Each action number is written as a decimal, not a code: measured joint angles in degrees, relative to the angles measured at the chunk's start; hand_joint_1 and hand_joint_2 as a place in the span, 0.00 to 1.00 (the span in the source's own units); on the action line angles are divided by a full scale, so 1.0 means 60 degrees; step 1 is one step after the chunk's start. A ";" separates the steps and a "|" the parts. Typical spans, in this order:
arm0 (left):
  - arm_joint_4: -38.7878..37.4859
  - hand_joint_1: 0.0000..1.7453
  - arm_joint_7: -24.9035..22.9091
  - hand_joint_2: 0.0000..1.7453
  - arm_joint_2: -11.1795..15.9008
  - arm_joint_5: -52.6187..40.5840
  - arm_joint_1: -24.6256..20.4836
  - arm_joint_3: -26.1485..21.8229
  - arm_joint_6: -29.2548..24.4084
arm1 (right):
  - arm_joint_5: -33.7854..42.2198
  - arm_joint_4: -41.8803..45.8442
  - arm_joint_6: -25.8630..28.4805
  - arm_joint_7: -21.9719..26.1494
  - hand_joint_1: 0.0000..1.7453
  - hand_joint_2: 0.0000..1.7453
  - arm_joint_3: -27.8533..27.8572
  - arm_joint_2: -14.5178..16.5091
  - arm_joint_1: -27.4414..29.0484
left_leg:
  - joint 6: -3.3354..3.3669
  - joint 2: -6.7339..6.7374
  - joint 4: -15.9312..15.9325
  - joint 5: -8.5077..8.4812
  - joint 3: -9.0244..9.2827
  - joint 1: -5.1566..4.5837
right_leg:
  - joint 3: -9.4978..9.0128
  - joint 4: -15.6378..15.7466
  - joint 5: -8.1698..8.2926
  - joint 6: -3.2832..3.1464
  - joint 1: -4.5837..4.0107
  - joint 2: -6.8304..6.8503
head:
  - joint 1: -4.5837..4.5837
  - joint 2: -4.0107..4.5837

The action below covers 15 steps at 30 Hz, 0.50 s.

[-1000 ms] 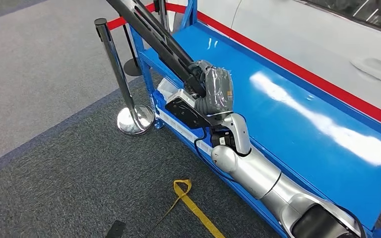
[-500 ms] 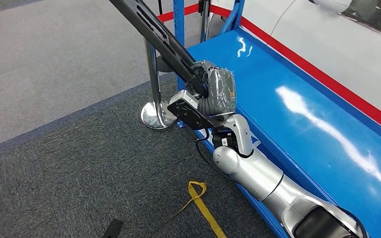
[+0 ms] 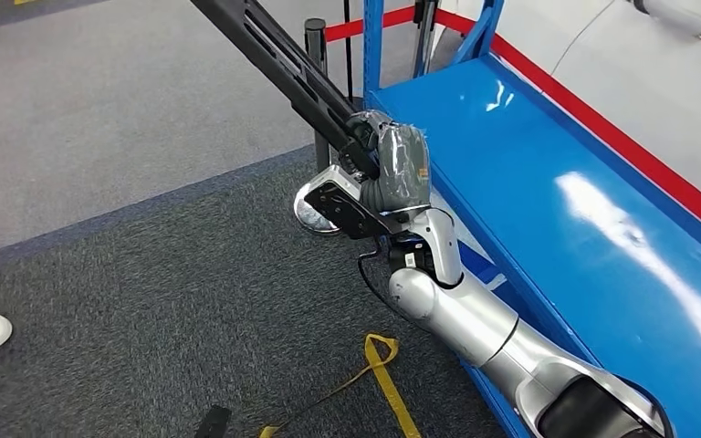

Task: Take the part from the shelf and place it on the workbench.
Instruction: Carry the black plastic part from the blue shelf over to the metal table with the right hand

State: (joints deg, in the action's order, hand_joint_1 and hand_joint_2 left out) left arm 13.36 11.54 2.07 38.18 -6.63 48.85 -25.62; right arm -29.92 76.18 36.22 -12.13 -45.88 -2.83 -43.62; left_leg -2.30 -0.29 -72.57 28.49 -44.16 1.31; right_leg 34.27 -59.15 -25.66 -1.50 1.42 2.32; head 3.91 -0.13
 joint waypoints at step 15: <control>-0.0001 0.00 0.0601 1.00 0.0101 0.0045 0.0022 0.0000 0.0228 | -0.0152 0.1677 -0.0614 -0.0427 1.00 1.00 0.0026 -0.0393 -0.0151 | 0.0683 -0.0434 0.2510 -0.0901 0.1339 -0.0138 | 0.1250 -0.2631 -0.1082 0.0338 -0.0059 -0.0375 | -0.0127 0.0000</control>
State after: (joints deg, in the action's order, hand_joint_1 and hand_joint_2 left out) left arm 13.35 15.15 2.67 38.45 -6.49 48.85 -24.25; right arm -30.84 86.24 32.53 -14.69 -45.72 -5.19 -44.53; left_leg 1.80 -2.89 -57.51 23.08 -36.13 0.49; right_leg 41.77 -74.93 -32.15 0.53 1.06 0.07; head 3.15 -0.13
